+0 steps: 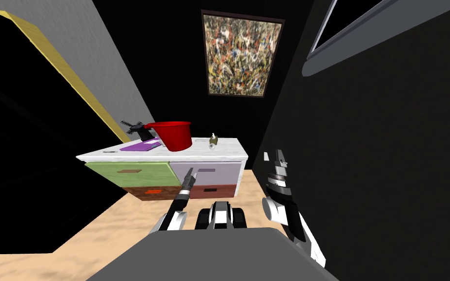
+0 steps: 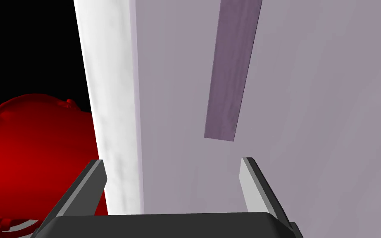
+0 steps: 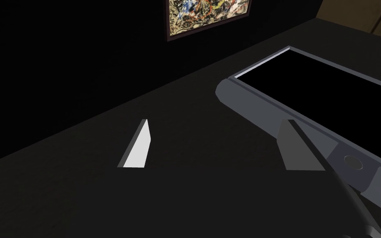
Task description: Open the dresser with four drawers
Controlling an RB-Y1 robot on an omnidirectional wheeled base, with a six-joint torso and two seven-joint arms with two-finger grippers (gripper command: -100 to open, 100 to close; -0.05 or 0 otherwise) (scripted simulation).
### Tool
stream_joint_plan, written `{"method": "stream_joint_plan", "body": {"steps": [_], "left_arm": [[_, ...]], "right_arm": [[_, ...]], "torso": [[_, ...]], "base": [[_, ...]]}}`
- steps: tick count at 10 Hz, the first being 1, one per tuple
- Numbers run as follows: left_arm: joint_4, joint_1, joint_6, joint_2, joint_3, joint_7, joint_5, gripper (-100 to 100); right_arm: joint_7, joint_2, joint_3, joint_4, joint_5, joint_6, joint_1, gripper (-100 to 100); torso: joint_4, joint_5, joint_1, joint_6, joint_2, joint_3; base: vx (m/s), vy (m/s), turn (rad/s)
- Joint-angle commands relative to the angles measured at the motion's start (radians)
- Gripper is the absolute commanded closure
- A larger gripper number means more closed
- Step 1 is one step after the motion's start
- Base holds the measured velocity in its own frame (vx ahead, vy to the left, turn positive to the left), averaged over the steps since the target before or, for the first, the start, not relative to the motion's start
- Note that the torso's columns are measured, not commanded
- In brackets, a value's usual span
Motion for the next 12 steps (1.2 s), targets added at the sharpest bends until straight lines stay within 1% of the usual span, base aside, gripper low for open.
{"method": "stream_joint_plan", "body": {"steps": [1, 3, 5, 7, 8, 9, 10, 11, 12], "left_arm": [[0.072, -0.019, -0.015, -0.018, -0.001, 0.003, 0.000, -100], [0.118, -0.030, -0.026, -0.046, -0.002, 0.004, -0.001, -100], [0.153, -0.038, -0.035, -0.086, -0.003, 0.005, -0.001, -100], [0.172, -0.043, -0.040, -0.132, -0.004, 0.005, -0.001, -100], [0.176, -0.044, -0.041, -0.146, -0.004, 0.005, -0.001, -100], [0.175, -0.044, -0.042, -0.136, -0.004, 0.006, -0.001, -100], [0.152, -0.053, -0.010, -0.138, 0.000, 0.002, 0.000, -100], [0.158, -0.045, -0.026, -0.138, -0.003, 0.004, -0.001, -100], [0.155, -0.045, -0.021, -0.138, -0.003, 0.003, -0.001, 100]], "right_arm": [[0.000, 0.000, 0.000, 0.000, 0.000, 0.000, 0.000, 0], [0.000, 0.000, 0.000, 0.000, 0.000, 0.000, 0.000, 0], [0.000, 0.000, 0.000, 0.000, 0.000, 0.000, 0.000, 0], [0.000, 0.000, 0.000, 0.000, 0.000, 0.000, 0.000, 0], [0.000, 0.000, 0.000, 0.000, 0.000, 0.000, 0.000, 0], [0.000, 0.000, 0.000, 0.000, 0.000, 0.000, 0.000, 0], [0.000, 0.000, 0.000, 0.000, 0.000, 0.000, 0.000, 0], [0.000, 0.000, 0.000, 0.000, 0.000, 0.000, 0.000, 0], [0.000, 0.000, 0.000, 0.000, 0.000, 0.000, 0.000, 0]], "torso": [[0.000, 0.000, 0.000, 0.000, 0.000, 0.000], [0.000, 0.000, 0.001, 0.000, 0.000, 0.000], [0.000, 0.000, 0.000, 0.000, 0.000, 0.000], [0.000, 0.000, 0.001, 0.000, 0.000, 0.000], [0.000, 0.000, 0.001, 0.000, 0.000, 0.000], [0.000, 0.000, 0.001, 0.000, 0.000, 0.000], [0.000, 0.000, 0.001, 0.000, 0.000, 0.000], [-0.001, 0.000, 0.001, 0.000, -0.003, -0.002], [-0.001, 0.000, 0.000, 0.000, -0.001, -0.001]], "base": [[0.000, -0.026, -0.013], [0.001, -0.022, -0.011], [0.004, -0.022, -0.008], [0.001, -0.014, -0.005], [0.002, -0.007, -0.004], [0.000, 0.000, 0.000], [0.067, 0.000, 0.005], [0.044, 0.000, 0.001], [0.006, 0.000, 0.003]]}}
